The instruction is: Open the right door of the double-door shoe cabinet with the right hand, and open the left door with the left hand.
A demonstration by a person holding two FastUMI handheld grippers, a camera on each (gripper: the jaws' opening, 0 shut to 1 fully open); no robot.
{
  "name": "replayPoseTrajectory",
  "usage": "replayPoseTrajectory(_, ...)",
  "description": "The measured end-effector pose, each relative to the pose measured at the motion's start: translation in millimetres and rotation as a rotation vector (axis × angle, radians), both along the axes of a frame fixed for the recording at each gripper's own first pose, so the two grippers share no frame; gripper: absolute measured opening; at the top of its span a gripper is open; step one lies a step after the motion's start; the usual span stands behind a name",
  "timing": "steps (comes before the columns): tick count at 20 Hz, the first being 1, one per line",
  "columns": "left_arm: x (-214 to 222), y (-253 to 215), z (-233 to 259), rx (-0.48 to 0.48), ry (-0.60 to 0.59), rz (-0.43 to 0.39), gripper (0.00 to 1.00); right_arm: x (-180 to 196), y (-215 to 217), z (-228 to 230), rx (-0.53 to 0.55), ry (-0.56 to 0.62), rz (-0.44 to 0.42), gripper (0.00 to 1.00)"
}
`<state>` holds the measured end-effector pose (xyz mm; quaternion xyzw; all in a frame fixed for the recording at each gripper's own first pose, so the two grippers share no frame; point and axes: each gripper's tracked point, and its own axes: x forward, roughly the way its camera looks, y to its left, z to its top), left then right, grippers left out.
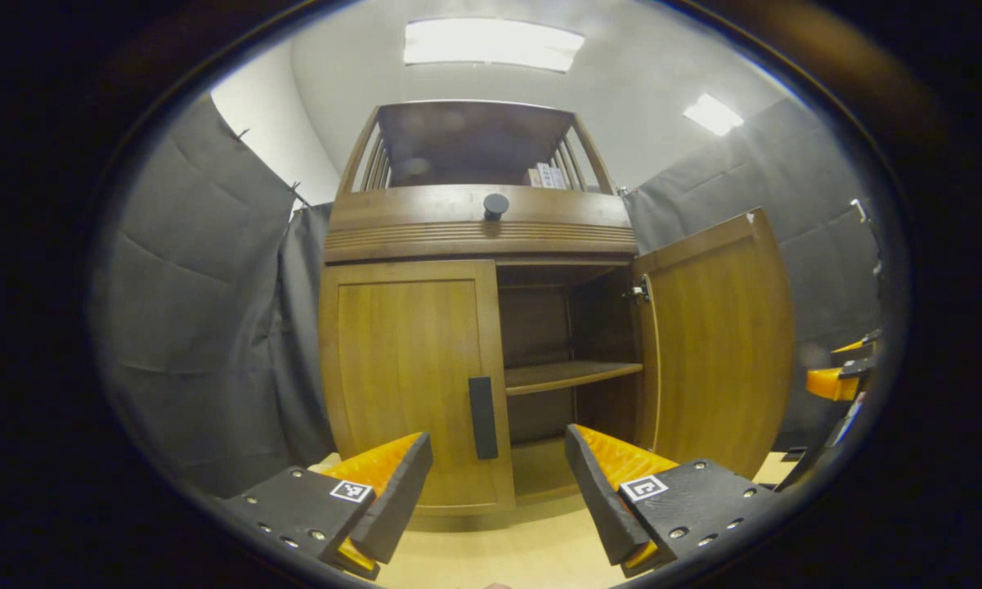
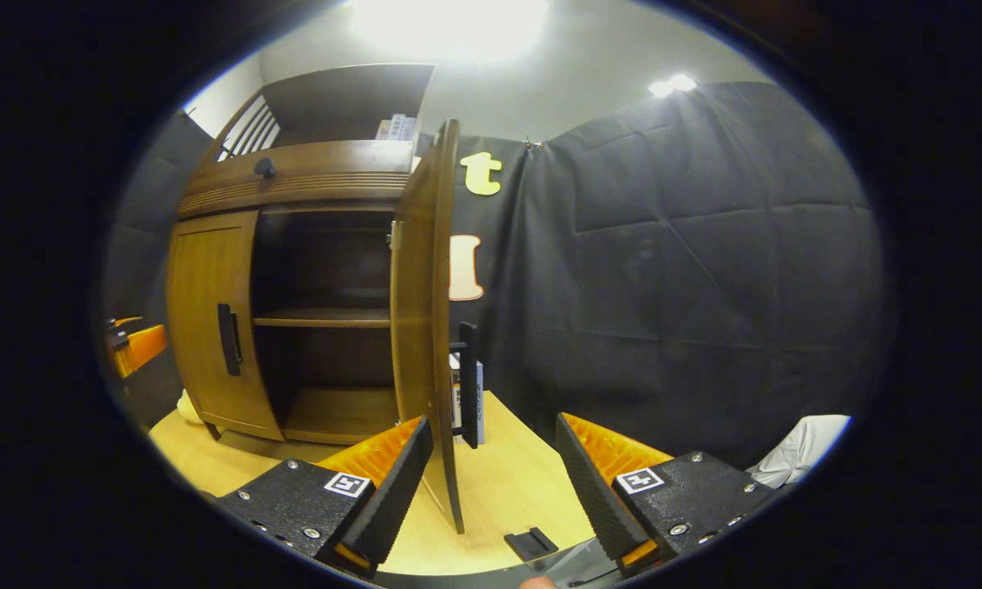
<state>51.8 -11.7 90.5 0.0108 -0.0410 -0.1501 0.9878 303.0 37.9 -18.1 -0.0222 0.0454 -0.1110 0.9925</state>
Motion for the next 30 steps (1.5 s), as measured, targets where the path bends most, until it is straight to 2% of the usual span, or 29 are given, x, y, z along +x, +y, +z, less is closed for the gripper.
replayPoseTrajectory(1,6,-1,1,0.003,-0.002,0.000,0.94,-2,1,1,-0.017,-0.006,0.009,0.91)
replayPoseTrajectory(2,15,-2,2,0.005,-0.003,0.004,0.99,-3,1,2,-0.029,-0.010,0.017,0.93)
replayPoseTrajectory(7,56,-1,3,-0.007,0.004,0.024,0.99,-7,7,1,-0.014,-0.008,0.040,0.92)
replayPoseTrajectory(19,134,-6,-19,-0.038,0.055,0.065,0.99,-12,11,-12,0.057,0.037,0.001,0.94)
replayPoseTrajectory(25,174,-13,-45,0.000,0.116,0.066,0.99,-11,7,-19,0.078,0.058,-0.002,0.94)
replayPoseTrajectory(27,178,-16,-52,0.001,0.143,0.068,0.77,-10,6,-20,0.096,0.057,0.001,0.94)
replayPoseTrajectory(30,183,-24,-66,0.003,0.172,0.068,0.76,-9,3,-24,0.114,0.061,-0.004,0.94)
